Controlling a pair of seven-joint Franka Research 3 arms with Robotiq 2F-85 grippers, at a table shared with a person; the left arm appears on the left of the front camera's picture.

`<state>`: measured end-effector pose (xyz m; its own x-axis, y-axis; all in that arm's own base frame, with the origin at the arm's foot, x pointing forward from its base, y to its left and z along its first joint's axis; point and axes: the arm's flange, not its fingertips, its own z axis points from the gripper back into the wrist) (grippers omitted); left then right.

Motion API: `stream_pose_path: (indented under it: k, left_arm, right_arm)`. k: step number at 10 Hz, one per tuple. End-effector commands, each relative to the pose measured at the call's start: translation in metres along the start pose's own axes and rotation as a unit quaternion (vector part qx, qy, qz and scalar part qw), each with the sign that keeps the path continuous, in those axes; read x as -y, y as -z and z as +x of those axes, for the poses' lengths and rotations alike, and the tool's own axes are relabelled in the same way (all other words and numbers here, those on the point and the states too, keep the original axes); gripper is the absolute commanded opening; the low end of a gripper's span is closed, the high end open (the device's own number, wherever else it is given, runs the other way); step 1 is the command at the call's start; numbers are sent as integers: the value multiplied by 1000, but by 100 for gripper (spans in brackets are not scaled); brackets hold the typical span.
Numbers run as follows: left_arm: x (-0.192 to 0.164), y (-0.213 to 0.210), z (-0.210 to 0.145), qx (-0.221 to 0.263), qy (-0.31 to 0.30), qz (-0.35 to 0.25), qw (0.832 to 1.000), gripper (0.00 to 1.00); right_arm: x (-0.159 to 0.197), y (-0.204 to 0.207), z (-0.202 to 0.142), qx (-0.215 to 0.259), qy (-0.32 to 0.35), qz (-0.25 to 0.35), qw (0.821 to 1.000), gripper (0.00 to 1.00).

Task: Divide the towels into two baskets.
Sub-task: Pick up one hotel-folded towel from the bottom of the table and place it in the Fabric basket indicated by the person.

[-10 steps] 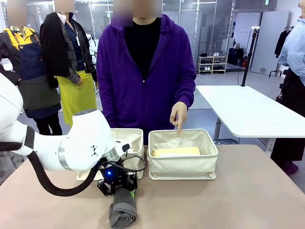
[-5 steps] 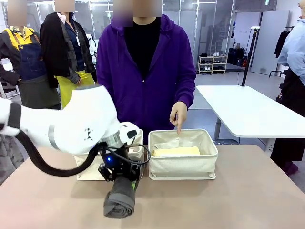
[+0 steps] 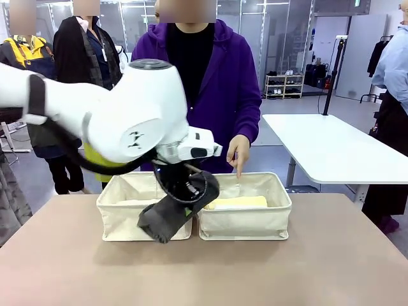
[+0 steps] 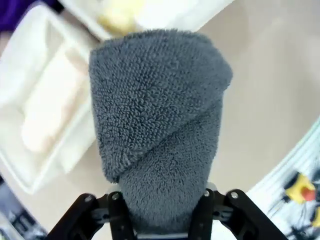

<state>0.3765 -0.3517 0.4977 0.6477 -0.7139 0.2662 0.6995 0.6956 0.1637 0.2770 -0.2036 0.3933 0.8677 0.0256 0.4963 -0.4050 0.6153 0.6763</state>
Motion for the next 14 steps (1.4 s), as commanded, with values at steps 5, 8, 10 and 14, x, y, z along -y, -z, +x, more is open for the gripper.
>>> stream_pose_path:
  k: [5,8,10,14]
  left_arm:
    - [7,28,125,30,197,33,979,42]
    - [21,38,175,-3,266,56,962,42]
    - [28,50,206,-19,309,60,949,42]
    - [26,85,250,-45,343,52,937,42]
  right_arm:
    - [-3,-1,0,7,5,6,1000,100]
    - [-3,-1,0,7,5,6,1000,100]
    - [-3,-1,0,7,5,6,1000,100]
    - [-3,-1,0,7,5,6,1000,100]
